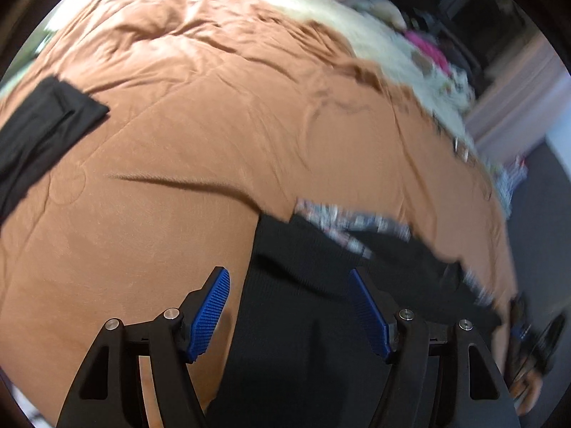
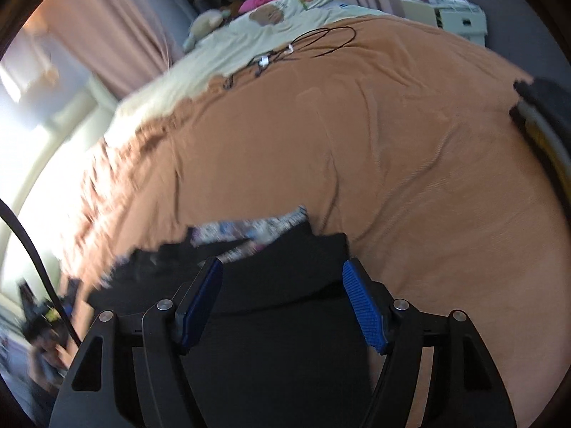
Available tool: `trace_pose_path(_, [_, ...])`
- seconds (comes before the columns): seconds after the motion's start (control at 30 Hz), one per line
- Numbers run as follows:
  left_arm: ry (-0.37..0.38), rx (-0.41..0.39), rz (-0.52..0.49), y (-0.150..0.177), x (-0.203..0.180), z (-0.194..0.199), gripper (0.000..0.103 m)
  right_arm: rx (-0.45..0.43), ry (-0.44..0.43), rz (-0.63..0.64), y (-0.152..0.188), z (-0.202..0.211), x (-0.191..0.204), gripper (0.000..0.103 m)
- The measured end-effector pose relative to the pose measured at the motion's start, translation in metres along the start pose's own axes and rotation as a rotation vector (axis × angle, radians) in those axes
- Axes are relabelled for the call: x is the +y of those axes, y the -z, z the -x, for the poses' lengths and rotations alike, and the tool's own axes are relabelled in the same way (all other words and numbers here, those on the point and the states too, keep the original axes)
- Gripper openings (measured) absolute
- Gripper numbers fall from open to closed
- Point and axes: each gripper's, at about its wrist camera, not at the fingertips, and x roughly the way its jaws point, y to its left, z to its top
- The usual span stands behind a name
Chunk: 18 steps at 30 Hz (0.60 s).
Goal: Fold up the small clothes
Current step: 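Open both tools and lift them away from the folded shirt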
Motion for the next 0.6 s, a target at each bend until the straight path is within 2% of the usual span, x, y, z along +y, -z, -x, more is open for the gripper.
trace_pose_path(0.17, [-0.08,0.081,-0.141,0.017,-0.01,-0.015,0.071,0.033,0.076,0.076,0.001,0.003,0.015,0.068])
trace_pose_path(0.4, [-0.142,0.159,-0.223,0.021,-0.007,-0.034,0.071,0.143,0.159,0.21,0.011,-0.009,0.042,0.068])
trace_pose_path(0.6, [-0.206,0.226,-0.286,0.018,-0.007,-0.056,0.071,0.225,0.199,0.259,0.008,-0.038,0.046,0.068])
